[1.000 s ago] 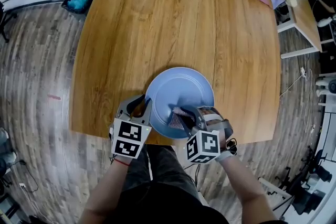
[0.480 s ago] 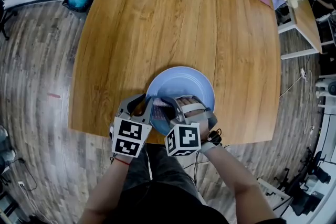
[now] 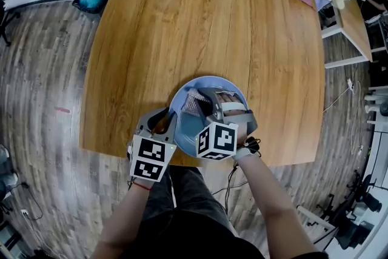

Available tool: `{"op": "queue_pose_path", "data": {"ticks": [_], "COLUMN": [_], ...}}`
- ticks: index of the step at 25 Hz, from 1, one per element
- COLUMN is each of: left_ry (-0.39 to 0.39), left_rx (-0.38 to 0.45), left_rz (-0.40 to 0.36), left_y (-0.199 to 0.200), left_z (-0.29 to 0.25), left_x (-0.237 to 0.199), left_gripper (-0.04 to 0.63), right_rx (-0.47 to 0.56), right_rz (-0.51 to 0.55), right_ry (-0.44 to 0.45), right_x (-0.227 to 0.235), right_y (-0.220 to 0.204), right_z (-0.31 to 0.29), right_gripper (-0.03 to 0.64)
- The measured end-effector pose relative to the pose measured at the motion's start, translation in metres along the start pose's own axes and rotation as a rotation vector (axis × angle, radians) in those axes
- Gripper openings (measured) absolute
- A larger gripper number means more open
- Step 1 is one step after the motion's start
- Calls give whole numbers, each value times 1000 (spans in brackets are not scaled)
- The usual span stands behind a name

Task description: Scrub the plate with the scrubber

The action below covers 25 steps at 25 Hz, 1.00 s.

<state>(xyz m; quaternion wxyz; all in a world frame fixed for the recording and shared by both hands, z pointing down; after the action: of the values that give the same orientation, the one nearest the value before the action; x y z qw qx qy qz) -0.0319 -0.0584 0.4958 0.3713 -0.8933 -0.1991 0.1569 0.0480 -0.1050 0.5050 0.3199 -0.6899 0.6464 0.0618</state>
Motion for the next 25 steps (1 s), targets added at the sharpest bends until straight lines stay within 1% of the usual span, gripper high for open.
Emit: {"op": "queue_pose_path", "data": {"ticks": [7, 10, 14, 20, 25], "left_ry": [0, 1, 1, 7, 8], "left_rx": [2, 1, 1, 3, 0], "left_rz": [3, 2, 0, -6, -8], "left_y": [0, 0, 1, 0, 1], "left_z": [0, 0, 0, 1, 1], "left_x": [0, 0, 0, -1, -1], "left_gripper": [60, 60, 60, 60, 60], "right_rx": [-80, -111, -141, -154, -122], "right_rz": [-82, -118, -141, -154, -127], "right_ry": [-54, -58, -53, -34, 10], "right_x": [13, 10, 0, -20, -38], "right_y": [-45, -64, -79, -79, -63], "right_z": [13, 24, 37, 50, 56], "right_gripper": [78, 78, 78, 78, 78]}}
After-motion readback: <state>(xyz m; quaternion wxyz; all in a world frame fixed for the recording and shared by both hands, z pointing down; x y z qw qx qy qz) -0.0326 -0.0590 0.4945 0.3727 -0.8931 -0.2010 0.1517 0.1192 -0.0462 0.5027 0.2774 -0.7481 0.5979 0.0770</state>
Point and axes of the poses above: the fingertips, and each gripper's own axes: z backward along the fingers, x to its right, y out of its top, the point moved 2 cm from there along z, backward along the fingers, and after that the axes turned 5 degrees about y, right-handed, at the moved point
